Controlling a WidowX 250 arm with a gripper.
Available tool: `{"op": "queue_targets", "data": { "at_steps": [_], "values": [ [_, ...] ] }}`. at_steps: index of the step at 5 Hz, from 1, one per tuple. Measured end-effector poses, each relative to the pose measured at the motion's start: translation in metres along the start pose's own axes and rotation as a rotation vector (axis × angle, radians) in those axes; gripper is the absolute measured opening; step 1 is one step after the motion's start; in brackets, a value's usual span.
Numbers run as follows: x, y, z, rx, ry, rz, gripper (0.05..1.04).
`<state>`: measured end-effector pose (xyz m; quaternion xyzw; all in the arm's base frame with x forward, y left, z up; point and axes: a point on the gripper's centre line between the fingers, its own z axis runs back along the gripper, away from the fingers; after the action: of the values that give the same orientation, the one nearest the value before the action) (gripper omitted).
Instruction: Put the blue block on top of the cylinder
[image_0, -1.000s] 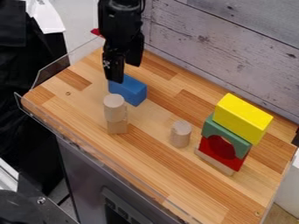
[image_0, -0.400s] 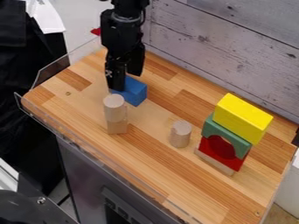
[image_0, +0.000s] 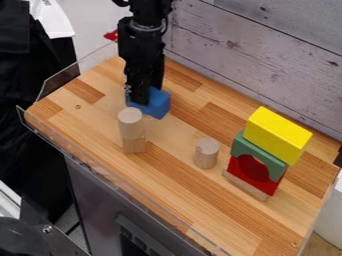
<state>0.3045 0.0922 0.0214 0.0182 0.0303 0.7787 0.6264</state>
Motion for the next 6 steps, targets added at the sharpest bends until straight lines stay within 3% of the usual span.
{"op": "queue_targets", "data": {
  "at_steps": [2,4,5,6],
  "values": [
    [-0.002,0.000,0.008,-0.012,-0.003,0.002,0.540],
    [-0.026,0.008,0.078,-0.125,-0.060,-0.054,0.540],
    [-0.031,0.031,0.088,-0.113,-0.029,-0.048,0.540],
    [-0.032,0.053,0.085,-0.089,0.013,-0.047,0.540]
  ]
}}
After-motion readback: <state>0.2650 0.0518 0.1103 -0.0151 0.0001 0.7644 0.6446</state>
